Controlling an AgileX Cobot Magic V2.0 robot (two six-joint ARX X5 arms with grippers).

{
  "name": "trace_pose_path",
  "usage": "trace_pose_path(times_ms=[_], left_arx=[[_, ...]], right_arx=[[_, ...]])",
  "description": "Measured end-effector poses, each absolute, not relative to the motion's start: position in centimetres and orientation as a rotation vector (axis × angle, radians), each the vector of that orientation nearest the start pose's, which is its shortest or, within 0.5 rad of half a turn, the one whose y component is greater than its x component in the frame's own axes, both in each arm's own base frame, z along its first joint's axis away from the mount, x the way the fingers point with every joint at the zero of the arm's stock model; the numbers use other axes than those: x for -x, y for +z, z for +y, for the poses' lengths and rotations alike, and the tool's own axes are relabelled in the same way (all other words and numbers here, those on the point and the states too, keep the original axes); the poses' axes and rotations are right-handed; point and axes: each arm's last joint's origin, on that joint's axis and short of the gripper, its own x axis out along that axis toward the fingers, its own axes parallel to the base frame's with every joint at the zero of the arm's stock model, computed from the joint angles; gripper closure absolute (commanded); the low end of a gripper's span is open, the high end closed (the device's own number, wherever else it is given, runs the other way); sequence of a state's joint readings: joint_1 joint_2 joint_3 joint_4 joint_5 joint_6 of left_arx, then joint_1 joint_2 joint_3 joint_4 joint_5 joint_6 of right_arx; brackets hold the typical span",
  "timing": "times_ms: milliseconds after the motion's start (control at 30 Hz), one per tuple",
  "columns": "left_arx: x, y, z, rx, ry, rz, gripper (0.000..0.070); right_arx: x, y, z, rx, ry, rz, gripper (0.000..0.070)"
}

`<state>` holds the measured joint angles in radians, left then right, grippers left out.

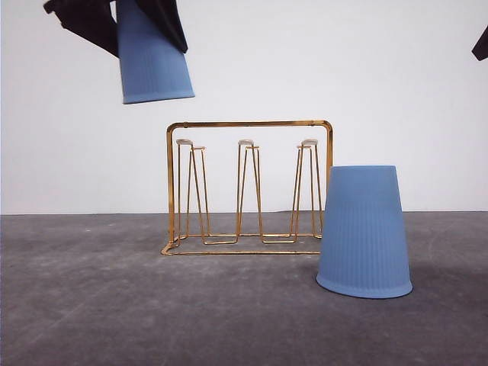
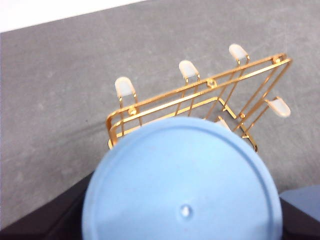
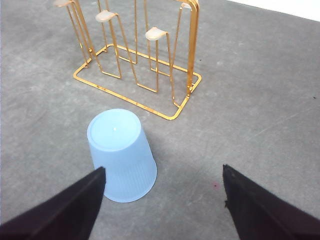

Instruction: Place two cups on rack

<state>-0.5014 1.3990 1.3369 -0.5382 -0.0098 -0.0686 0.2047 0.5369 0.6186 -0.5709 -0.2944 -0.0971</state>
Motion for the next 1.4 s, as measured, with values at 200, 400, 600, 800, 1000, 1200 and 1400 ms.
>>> trace_pose_path(times_ms=[200,400,600,800,1000,1200,1400], left_arx=[[-29.1,32.8,-15.8,-0.099,-0.445,0.64,0.0389],[-31.8,29.2,-17.1,-0.114,-0.429,0.693,0.0388],[-33.6,25.4,-18.0,-0.14,-0.418,0.788,0.0374],[-34.0,24.3,-18.2,-0.147,-0.414,0.819,0.0108],[-33.6,25.6,-17.9,-0.172,-0.402,0.916,0.0116],[-31.6,30.7,-16.6,-0.188,-0.422,1.036,0.0308],[-28.8,32.1,-15.2,-0.128,-0.55,1.168,0.0317]], right_arx=[[-11.3,27.3,3.2,0.071,0.513,0.47,0.0224],[-11.3,27.3,3.2,0.071,0.513,0.47,0.0224],[-11.3,27.3,3.2,0.071,0.512,0.47,0.0224],[-11.3,27.3,3.2,0.071,0.513,0.47,0.0224],[-11.3,27.3,3.2,0.071,0.513,0.47,0.0224],[-11.3,27.3,3.2,0.071,0.512,0.47,0.0224],[-11.3,27.3,3.2,0.061,0.511,0.473,0.0223]])
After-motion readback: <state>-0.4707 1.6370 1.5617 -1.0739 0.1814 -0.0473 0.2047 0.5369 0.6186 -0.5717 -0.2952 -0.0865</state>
